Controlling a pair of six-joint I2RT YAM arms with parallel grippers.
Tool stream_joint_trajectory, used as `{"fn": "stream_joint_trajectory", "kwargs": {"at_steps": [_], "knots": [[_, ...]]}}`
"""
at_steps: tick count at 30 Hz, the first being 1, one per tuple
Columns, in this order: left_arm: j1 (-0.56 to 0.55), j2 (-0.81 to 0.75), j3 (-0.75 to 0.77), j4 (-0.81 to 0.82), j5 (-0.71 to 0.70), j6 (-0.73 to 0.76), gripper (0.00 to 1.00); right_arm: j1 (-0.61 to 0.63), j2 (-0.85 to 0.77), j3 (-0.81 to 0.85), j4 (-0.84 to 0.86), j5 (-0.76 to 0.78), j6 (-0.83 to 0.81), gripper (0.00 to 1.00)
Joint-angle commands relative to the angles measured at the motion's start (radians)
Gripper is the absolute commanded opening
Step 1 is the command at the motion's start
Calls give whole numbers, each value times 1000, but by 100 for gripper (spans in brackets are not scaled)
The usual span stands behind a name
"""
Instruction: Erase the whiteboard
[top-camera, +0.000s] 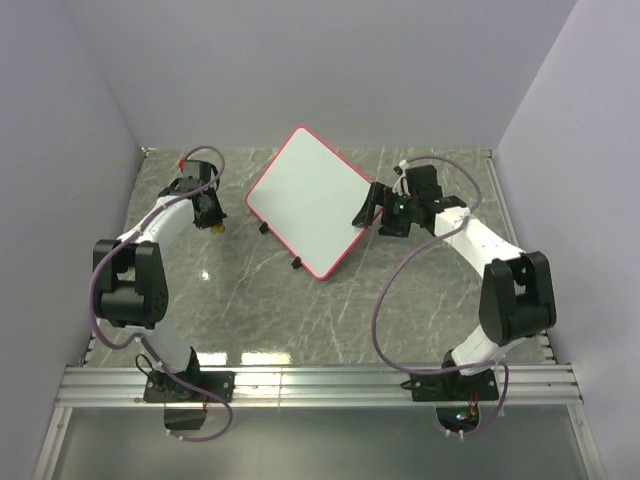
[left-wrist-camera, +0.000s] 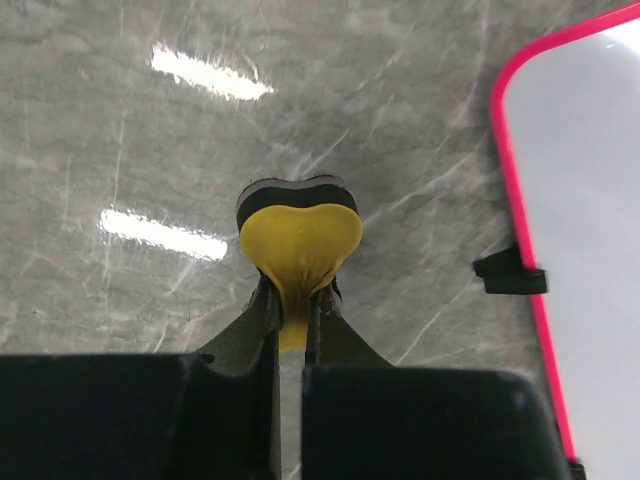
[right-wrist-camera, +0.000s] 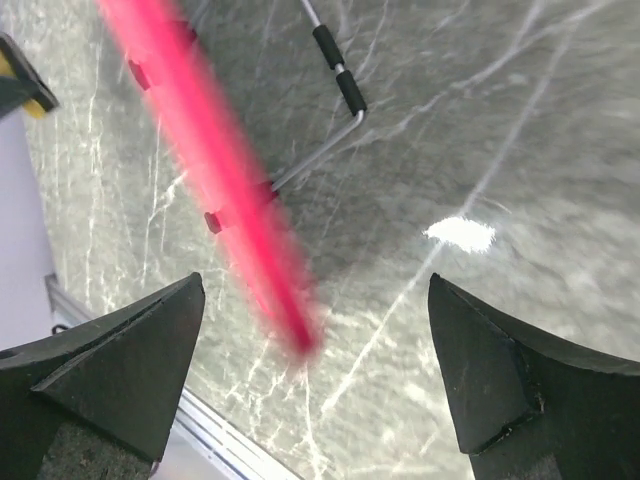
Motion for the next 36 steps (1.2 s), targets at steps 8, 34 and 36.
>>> {"fn": "stream_joint_trajectory", "kwargs": {"at_steps": [8,34,36], "knots": [[5,134,-9,-22,26,-31,47,7,-430,-127,-87,187,-13,100],[-319,-363,183,-302,20,-126,99,7,-1038,-340,-266,178,79,100],[-359,-413,221,-317,27,-147,99,4,-1015,-335,-259,161,110,100]]}}
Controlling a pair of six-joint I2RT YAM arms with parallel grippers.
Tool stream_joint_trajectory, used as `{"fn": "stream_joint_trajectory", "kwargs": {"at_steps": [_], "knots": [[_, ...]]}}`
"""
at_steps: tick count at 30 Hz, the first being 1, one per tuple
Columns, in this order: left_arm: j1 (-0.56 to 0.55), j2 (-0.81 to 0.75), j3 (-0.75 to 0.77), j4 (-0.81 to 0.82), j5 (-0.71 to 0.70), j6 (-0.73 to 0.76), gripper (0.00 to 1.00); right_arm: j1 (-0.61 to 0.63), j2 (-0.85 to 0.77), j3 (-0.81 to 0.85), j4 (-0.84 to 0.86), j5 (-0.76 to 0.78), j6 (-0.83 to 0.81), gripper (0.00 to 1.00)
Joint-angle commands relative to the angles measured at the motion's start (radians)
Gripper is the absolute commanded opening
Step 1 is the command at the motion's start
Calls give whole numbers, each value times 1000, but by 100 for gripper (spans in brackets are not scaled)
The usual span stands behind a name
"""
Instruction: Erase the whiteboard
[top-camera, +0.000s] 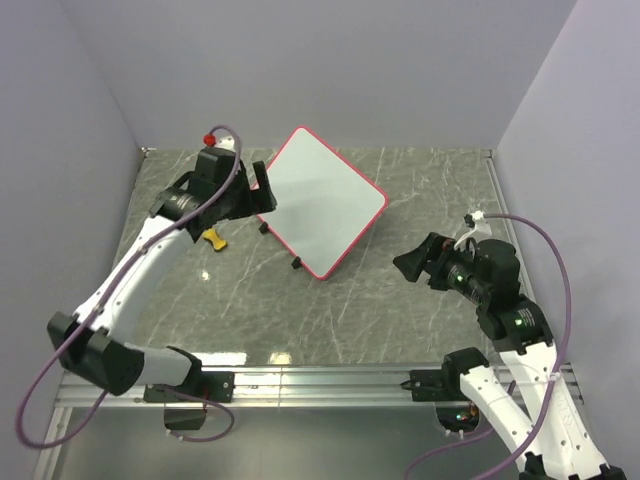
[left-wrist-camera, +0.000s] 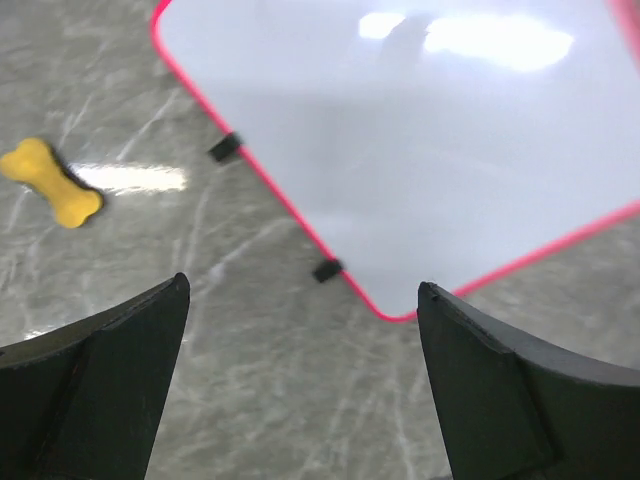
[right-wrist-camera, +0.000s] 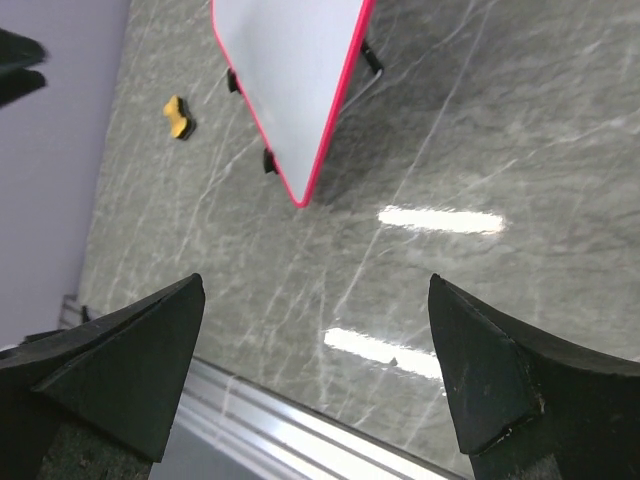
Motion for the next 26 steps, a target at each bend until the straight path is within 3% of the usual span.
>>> {"fn": "stream_joint_trajectory", "kwargs": {"at_steps": [1,10,23,26], "knots": [[-42,-92,79,-75,7,-54,99,3,29,16,42,-62,57,100],[-61,-281,25,-38,128,-45,99,5,66,78,7,-89,38,100],[-61,-292,82,-71,109,45,100,5,132,99,-8,-125,54,100],[-61,-260,126,-64,2,44,100,5,192,178,-54,-121,25,100]]}}
